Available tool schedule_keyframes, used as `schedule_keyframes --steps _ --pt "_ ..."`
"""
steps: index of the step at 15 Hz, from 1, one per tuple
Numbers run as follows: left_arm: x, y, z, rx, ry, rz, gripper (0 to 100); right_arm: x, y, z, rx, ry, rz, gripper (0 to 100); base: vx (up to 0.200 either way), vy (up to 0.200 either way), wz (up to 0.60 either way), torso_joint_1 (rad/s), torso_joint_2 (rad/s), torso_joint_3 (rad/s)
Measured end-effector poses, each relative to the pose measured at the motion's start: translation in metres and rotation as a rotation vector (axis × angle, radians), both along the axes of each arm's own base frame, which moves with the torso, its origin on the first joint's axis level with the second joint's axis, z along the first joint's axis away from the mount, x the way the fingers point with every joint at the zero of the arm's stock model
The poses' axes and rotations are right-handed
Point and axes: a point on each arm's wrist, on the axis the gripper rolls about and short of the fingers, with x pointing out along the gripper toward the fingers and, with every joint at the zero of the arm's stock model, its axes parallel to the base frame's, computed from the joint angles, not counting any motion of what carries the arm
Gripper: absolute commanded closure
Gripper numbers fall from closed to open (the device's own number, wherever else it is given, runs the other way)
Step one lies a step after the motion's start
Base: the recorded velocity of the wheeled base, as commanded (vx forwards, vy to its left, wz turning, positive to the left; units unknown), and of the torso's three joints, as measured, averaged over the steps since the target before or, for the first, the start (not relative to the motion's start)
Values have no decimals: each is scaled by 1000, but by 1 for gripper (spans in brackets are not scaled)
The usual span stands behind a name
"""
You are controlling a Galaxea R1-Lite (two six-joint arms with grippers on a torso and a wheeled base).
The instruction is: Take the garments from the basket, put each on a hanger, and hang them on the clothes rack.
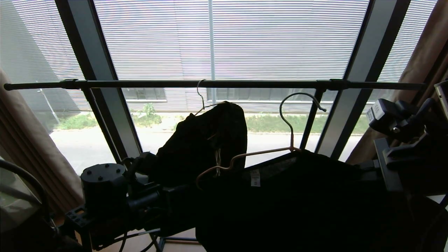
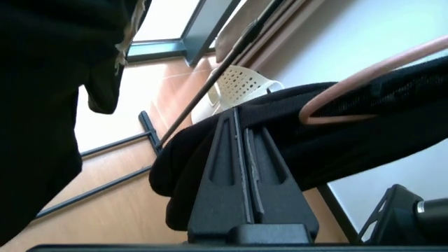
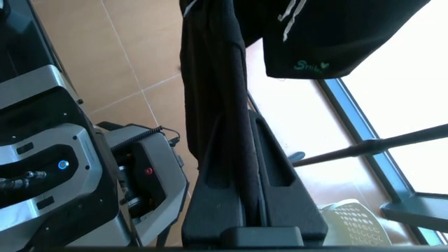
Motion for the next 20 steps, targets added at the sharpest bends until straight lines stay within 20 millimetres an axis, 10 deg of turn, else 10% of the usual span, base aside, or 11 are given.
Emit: schedule_keyframes --steps 20 --pt "6 -49 88 25 -313 -179 100 -14 -8 -77 120 -127 -47 100 0 0 0 0 0 0"
